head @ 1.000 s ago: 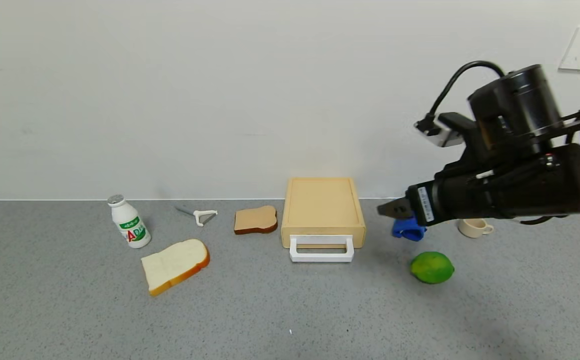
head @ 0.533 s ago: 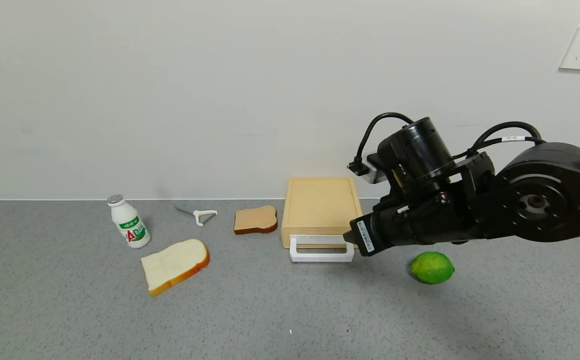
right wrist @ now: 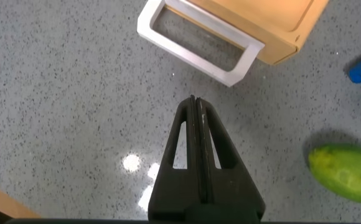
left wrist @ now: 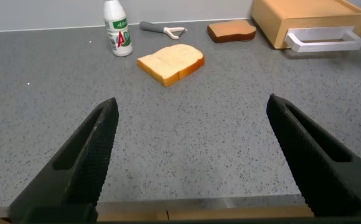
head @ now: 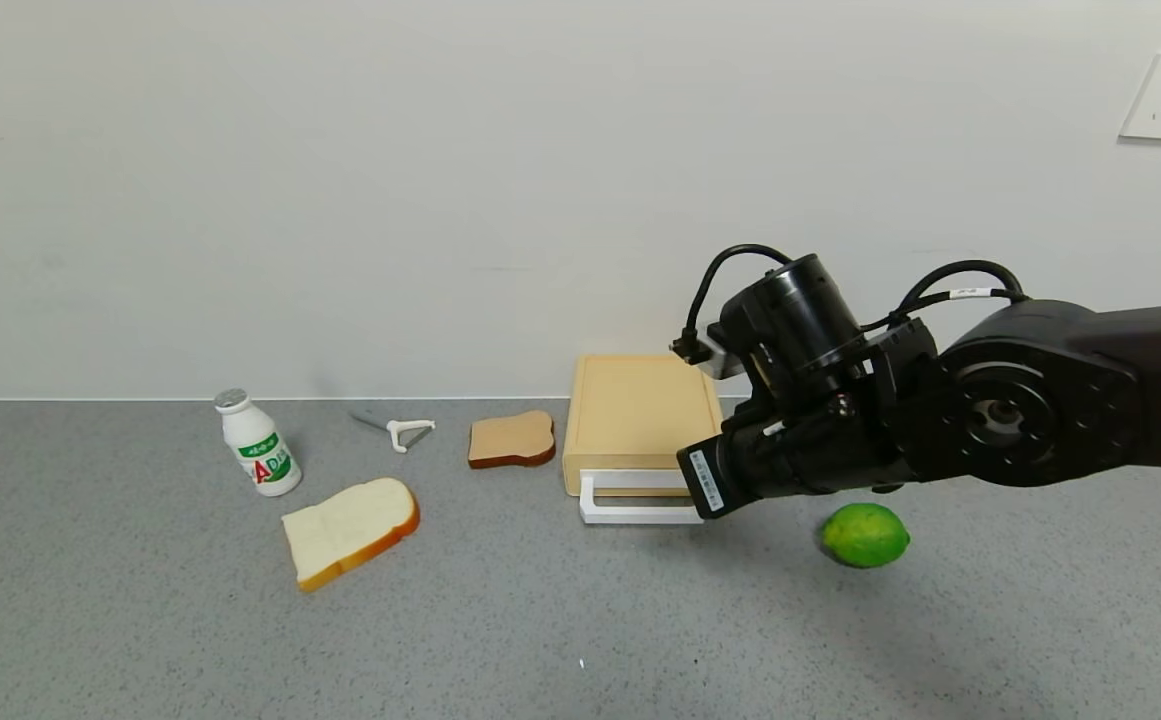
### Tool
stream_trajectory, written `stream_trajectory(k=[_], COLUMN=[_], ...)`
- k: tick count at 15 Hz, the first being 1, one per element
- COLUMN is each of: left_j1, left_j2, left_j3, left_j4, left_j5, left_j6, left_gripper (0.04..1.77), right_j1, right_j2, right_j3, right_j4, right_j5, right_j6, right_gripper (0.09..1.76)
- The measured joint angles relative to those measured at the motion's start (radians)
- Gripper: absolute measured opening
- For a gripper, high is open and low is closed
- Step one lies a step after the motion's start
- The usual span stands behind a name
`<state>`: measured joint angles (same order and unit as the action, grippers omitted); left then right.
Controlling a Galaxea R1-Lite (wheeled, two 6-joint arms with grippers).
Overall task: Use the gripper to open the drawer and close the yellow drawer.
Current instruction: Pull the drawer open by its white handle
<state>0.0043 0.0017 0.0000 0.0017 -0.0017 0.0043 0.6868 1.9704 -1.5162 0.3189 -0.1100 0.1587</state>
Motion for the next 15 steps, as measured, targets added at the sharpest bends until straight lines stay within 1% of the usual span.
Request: stream_trajectory(k=[3, 8, 11, 15], left_j1=[0.0, 0.0, 0.0, 0.0], left_j2=[0.0, 0.0, 0.0, 0.0], left_j3=[0.0, 0.0, 0.0, 0.0], left_j4=[0.0, 0.0, 0.0, 0.0], left_j5=[0.0, 0.0, 0.0, 0.0], left_j6=[0.0, 0.0, 0.0, 0.0], left_gripper=[1.72, 1.72, 1.72, 1.72], right_j1=[-0.007, -0.008, -0.009, -0.018], right_j2=[0.058, 0.201, 0.261, 0.316], right_j3=[-0.07, -0.196, -0.237, -0.304], right_j4=[0.007, 0.01, 0.02, 0.102], right_j5=[0.001, -0.001, -0.012, -0.013], right_j6=[0.001, 0.012, 0.074, 0.155], right_gripper=[0.11, 0.11, 0.11, 0.11])
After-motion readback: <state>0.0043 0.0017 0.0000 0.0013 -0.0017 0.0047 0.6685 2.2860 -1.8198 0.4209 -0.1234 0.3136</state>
